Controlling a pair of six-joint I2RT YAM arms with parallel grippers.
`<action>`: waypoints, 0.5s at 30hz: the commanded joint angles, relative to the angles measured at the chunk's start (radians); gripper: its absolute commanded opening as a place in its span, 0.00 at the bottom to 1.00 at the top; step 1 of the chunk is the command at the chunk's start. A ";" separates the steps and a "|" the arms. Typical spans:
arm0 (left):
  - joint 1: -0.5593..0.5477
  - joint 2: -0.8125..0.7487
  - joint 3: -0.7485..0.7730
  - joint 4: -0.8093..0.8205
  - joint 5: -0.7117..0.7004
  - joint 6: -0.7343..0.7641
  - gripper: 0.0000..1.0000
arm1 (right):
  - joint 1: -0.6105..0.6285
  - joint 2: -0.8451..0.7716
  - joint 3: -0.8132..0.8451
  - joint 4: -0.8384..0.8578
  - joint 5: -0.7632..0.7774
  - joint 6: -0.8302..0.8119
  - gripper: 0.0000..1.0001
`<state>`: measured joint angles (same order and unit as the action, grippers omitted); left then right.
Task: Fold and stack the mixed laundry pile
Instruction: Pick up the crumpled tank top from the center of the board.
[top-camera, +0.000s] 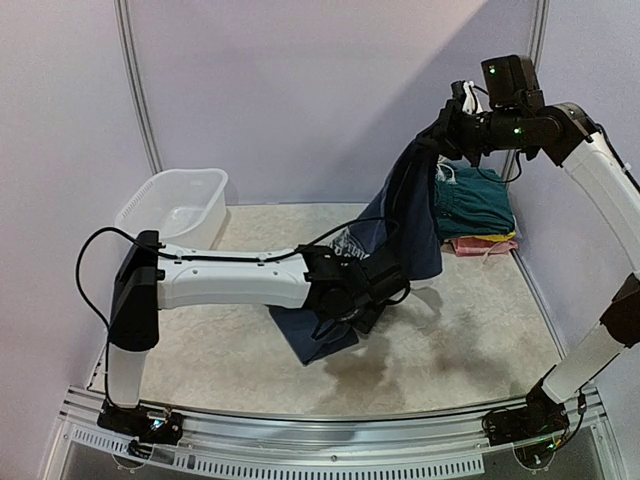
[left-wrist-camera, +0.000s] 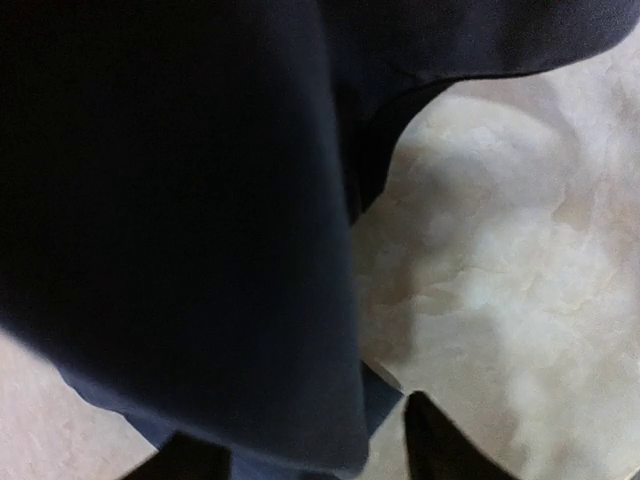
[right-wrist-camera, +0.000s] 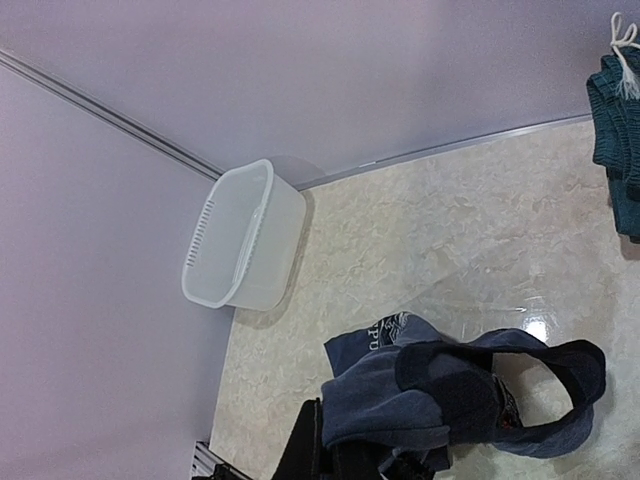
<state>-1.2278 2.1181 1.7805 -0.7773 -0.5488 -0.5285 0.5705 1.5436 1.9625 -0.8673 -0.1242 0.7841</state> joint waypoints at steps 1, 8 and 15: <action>0.045 0.013 0.003 -0.061 -0.122 -0.026 0.46 | 0.006 -0.041 0.029 -0.043 0.054 0.004 0.00; 0.082 -0.124 -0.074 -0.097 -0.004 0.080 0.00 | 0.005 -0.084 0.033 -0.090 0.104 -0.012 0.00; 0.128 -0.444 -0.085 -0.356 0.261 0.208 0.00 | 0.005 -0.149 0.042 -0.148 0.174 -0.065 0.00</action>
<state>-1.1366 1.8622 1.6726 -0.9436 -0.4828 -0.4091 0.5705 1.4578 1.9667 -0.9791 -0.0265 0.7601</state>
